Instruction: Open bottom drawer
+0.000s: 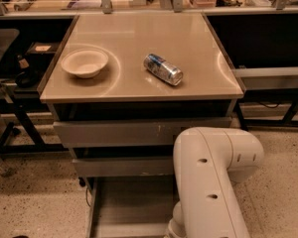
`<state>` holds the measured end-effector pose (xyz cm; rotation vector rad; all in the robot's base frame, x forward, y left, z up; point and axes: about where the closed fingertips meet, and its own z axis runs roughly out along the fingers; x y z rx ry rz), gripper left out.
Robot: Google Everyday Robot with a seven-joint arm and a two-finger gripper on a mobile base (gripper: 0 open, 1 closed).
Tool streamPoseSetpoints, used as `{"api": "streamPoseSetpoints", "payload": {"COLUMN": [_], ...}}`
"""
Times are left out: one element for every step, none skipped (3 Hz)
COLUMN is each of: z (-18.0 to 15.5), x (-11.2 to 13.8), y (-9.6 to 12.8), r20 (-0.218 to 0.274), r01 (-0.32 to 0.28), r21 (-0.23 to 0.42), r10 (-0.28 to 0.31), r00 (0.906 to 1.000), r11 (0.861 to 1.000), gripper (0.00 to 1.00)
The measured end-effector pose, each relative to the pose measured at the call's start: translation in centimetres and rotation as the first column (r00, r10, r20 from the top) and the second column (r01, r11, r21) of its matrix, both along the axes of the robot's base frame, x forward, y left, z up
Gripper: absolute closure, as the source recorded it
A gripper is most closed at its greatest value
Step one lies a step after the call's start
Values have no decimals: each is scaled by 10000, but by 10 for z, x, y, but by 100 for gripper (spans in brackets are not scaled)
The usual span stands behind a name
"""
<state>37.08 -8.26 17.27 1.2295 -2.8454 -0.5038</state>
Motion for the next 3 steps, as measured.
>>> {"api": "streamPoseSetpoints", "payload": {"z": [1, 1, 1], "x": [-10, -15, -20], "y": [0, 0, 0], "r20": [-140, -182, -224], "r01": [-11, 12, 49], "r21": [-130, -174, -213], "r10": [9, -16, -54], "r00": [9999, 9998, 9997], "r11": [9999, 9998, 9998], "gripper": [100, 100, 100]}}
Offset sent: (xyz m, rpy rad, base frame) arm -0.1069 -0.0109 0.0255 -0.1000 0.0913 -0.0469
